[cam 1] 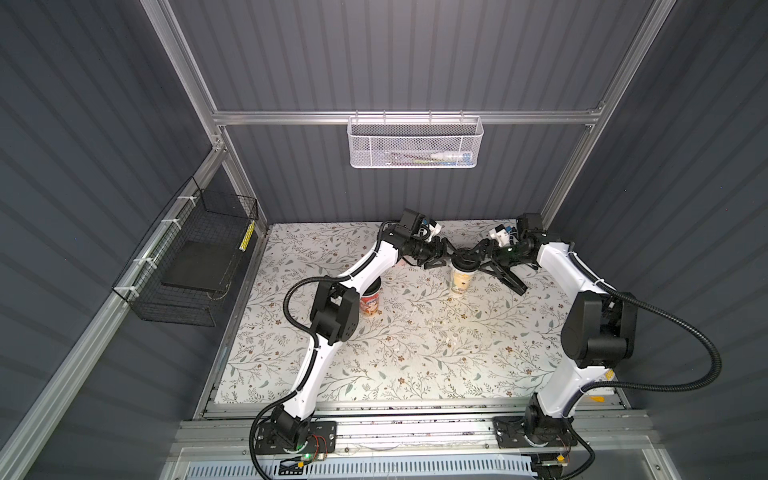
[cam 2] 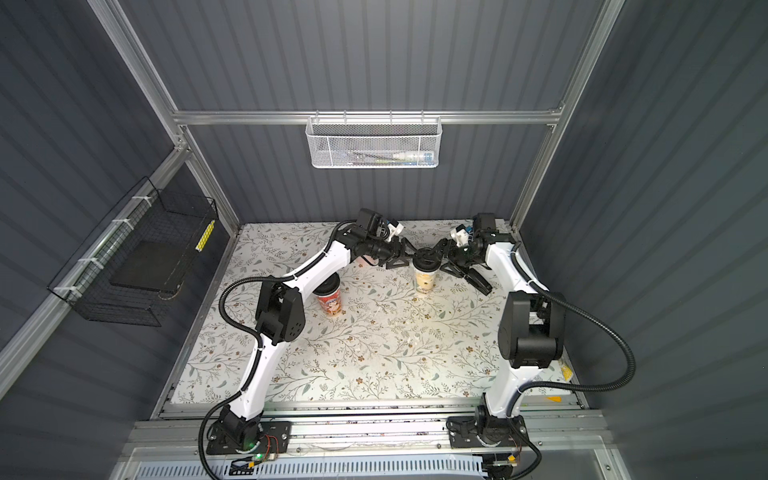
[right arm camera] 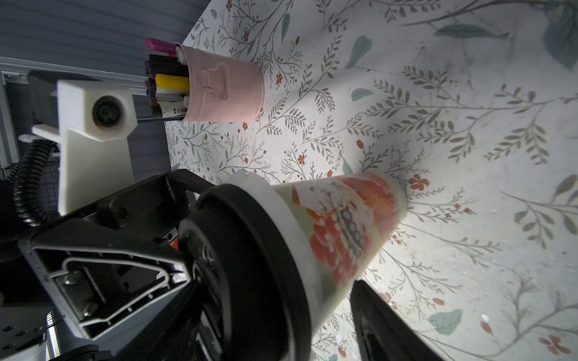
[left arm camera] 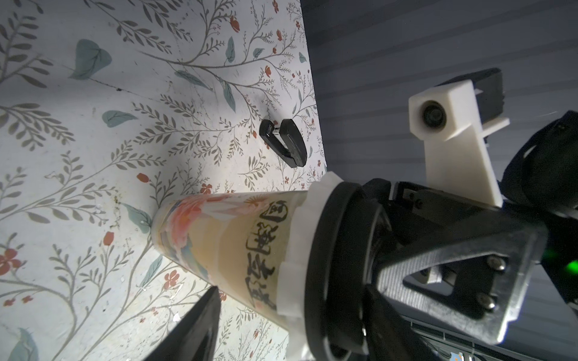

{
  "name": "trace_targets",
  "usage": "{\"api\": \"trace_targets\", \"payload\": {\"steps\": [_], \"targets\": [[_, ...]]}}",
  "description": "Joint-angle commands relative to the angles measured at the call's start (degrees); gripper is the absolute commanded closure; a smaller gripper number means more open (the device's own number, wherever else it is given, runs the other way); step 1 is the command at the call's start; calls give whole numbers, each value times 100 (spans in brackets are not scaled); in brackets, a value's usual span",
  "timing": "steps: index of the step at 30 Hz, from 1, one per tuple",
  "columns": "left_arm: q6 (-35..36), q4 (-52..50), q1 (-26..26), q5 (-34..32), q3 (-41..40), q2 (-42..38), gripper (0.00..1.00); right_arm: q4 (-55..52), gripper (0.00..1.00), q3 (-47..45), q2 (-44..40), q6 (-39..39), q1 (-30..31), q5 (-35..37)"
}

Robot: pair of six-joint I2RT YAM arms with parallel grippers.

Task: Put the leak-proof paper on the milk tea cups
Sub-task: Secure the cup lid on the cup.

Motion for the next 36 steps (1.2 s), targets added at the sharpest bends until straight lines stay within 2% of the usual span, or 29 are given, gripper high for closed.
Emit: {"api": "trace_targets", "payload": {"steps": [1, 5, 9, 13, 17, 20, 29, 36], "targets": [[-404, -112, 100, -287, -8, 229, 28, -157, 25, -256, 110, -86, -21, 253], [-559, 32, 184, -299, 301, 94, 28, -109, 25, -389, 123, -55, -46, 280], [-587, 13, 242, -526, 204, -185, 28, -87, 25, -406, 126, -25, -47, 315], [-607, -253, 282, -1148, -324, -555, 36, -88, 25, -408, 114, 7, -54, 333], [-800, -3, 267, -1345, -1097, -883, 41, -76, 25, -417, 113, 7, -54, 324], [-814, 243, 225, -1229, -1311, -978, 40, -80, 25, -405, 127, 15, -54, 320], [-882, 771, 72, -792, -1147, -956, 34, -145, 25, -331, 154, -22, -63, 305], [-1128, 1235, 27, -653, -1542, -1079, 36, -188, 25, -295, 175, -64, -71, 289]]}}
